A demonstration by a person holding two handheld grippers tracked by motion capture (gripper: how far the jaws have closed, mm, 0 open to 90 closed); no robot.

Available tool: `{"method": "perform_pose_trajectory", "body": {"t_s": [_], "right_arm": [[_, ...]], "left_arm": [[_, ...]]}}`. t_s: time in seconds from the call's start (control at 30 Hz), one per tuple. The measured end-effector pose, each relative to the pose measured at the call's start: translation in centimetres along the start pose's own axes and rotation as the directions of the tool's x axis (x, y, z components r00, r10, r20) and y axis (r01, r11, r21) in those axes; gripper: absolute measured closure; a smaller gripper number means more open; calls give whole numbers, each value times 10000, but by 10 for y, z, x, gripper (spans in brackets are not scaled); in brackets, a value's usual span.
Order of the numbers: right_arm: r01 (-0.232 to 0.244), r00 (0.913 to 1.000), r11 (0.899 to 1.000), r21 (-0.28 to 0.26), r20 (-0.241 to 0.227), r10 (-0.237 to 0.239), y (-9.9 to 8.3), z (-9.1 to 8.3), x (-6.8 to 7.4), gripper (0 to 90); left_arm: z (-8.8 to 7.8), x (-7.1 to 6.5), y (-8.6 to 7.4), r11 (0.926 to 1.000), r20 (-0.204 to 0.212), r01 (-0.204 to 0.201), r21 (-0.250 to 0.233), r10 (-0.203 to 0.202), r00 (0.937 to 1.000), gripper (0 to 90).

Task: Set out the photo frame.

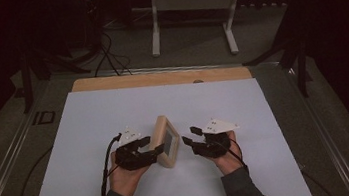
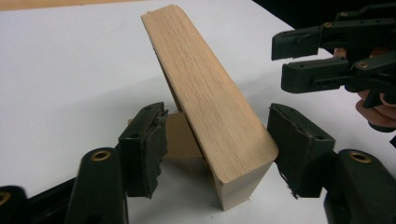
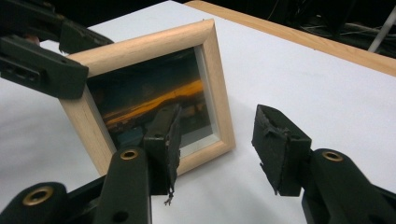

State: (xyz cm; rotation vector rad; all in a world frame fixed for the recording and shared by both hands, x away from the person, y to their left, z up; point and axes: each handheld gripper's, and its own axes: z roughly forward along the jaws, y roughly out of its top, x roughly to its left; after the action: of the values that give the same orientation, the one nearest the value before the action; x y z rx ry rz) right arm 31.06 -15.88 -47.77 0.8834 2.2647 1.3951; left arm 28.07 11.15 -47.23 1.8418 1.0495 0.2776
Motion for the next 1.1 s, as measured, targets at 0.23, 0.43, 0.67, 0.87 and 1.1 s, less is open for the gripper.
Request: {"method": "perform_pose_trajectory", "body": {"t_s": [0.23, 0.43, 0.67, 0.87, 1.1], "right_arm": [[-44, 10000, 9998, -218, 61, 45, 5, -5, -1, 509], [-86, 9999, 9991, -414, 120, 91, 8, -10, -3, 509], [-140, 9997, 9980, -609, 183, 152, 12, -14, -5, 508], [-183, 9994, 9967, -796, 267, 205, 15, -20, -7, 511], [-248, 9991, 9954, -925, 315, 279, 16, -24, -10, 561]], "left_arm": [[5, -2, -1, 9998, 109, 90, 194, -92, 9999, 459], [6, -2, -1, 9996, 173, 150, 256, -155, 9997, 482], [4, -2, -1, 9996, 208, 197, 222, -202, 9996, 533], [5, -3, -1, 9997, 376, 106, 199, -114, 9992, 563], [5, -9, 0, 9988, 590, -387, 297, 368, 9976, 602]]}}
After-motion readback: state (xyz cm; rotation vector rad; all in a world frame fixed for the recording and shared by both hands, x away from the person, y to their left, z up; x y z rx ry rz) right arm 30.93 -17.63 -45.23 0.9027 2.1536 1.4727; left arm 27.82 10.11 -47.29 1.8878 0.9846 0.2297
